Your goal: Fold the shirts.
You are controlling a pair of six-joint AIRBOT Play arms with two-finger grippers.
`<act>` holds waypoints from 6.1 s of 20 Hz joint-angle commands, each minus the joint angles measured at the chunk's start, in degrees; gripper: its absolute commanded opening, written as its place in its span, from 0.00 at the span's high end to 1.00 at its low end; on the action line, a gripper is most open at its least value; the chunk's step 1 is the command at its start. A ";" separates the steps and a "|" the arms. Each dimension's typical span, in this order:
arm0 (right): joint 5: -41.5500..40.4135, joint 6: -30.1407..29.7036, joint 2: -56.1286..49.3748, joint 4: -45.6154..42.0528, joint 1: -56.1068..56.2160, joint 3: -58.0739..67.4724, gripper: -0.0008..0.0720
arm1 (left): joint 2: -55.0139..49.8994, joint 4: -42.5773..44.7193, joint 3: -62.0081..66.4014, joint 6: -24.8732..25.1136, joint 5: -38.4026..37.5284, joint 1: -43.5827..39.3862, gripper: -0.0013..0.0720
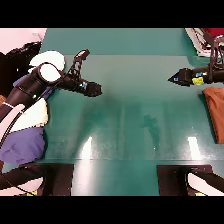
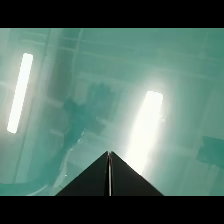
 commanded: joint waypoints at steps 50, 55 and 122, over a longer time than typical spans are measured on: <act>-1.86 0.07 -0.02 0.33 0.13 4.13 0.97 | -30.45 16.46 49.62 -4.48 4.72 32.50 0.95; -3.04 0.07 0.00 0.26 -3.04 18.05 0.97 | -9.55 17.62 49.29 -1.05 1.70 25.68 0.95; -10.71 -8.20 -17.59 11.98 11.15 -20.13 0.42 | 4.59 5.29 -4.39 3.02 -1.38 7.65 0.94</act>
